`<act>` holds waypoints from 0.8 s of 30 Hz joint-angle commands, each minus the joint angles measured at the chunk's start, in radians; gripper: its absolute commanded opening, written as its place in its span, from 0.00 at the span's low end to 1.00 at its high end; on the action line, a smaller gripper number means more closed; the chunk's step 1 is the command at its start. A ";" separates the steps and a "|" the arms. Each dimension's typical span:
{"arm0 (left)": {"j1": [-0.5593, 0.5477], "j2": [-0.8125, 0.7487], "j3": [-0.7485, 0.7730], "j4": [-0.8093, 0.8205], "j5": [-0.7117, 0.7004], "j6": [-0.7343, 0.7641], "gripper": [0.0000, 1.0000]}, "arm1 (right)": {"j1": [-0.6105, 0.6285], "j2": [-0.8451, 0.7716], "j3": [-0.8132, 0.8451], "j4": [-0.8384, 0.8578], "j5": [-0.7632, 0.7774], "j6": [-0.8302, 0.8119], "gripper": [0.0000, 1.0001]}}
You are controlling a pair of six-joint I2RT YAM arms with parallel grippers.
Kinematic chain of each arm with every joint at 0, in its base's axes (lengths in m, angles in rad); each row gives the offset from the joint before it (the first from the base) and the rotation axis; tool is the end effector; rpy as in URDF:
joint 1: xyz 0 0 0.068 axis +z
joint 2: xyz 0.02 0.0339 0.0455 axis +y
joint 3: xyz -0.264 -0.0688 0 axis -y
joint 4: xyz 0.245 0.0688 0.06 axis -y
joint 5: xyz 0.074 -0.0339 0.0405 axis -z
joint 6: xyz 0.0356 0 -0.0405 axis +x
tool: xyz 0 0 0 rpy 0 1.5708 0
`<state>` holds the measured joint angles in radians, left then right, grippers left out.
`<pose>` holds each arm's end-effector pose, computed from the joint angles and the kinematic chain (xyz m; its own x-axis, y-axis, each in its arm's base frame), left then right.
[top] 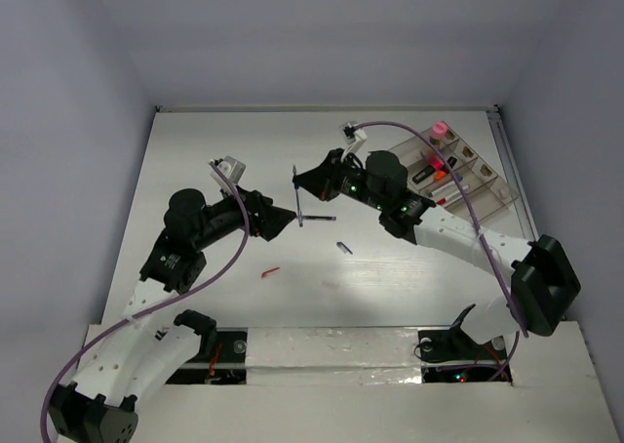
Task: Sort the stationery into containers
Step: Pick up the pen from the center of the board.
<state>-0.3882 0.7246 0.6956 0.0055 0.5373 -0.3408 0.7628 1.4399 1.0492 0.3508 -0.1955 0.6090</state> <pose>0.1537 -0.0825 0.3389 -0.2875 -0.1927 -0.9382 0.7456 0.5699 -0.3455 0.2437 0.2425 0.3331 -0.4916 0.3063 -0.8151 -0.6545 0.4874 0.5779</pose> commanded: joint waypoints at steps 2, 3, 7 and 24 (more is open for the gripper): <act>0.012 0.001 -0.004 0.080 0.053 -0.015 0.81 | 0.036 0.017 0.037 0.184 -0.030 0.057 0.00; 0.012 0.006 -0.005 0.079 0.049 -0.015 0.78 | 0.047 0.027 0.043 0.201 -0.045 0.064 0.00; 0.012 0.018 -0.004 0.071 0.027 -0.015 0.73 | 0.058 0.040 0.052 0.223 -0.062 0.075 0.00; 0.012 0.032 -0.005 0.071 0.021 -0.027 0.29 | 0.087 0.091 0.061 0.303 -0.122 0.135 0.00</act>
<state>-0.3840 0.7647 0.6956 0.0261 0.5480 -0.3656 0.8349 1.5196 1.0672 0.5728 -0.2962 0.7311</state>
